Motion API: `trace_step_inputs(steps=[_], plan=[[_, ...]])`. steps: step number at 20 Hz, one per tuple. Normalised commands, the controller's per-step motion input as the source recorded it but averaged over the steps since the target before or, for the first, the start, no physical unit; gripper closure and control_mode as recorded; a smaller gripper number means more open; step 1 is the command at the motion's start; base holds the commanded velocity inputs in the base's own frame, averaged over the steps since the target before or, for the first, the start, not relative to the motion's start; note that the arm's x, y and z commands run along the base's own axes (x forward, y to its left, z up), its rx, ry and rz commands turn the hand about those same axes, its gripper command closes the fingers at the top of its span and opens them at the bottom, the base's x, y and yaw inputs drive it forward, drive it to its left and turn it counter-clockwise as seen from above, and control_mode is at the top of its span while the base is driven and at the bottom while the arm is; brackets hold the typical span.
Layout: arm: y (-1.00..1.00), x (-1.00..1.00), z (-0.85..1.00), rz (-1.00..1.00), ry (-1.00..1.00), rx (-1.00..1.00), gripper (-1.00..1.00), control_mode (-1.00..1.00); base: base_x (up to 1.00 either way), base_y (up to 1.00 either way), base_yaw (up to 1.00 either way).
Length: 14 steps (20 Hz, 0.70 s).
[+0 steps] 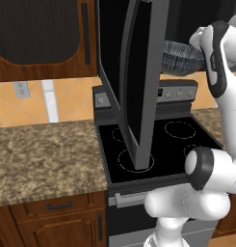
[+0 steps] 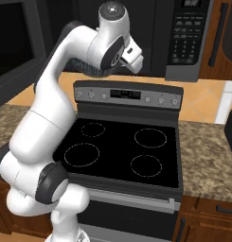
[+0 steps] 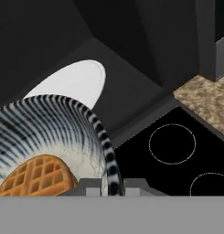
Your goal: Open the microwave, place the bowl with waffle inside the microwave, then close the microwave door and turn it on.
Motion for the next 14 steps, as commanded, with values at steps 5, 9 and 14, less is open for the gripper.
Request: trace_step_inputs(steps=[5,9,14], plan=[[0.00,0.29,0.00,-0.27,-0.10,0.00,1.00,-1.00,0.00,0.00,0.00],[0.00,0.39,0.00,-0.29,-0.06,0.00,1.00,-1.00,0.00,0.00,0.00],[0.00,0.58,0.00,-0.17,-0.07,0.00,1.00,-1.00,0.00,0.00,0.00]])
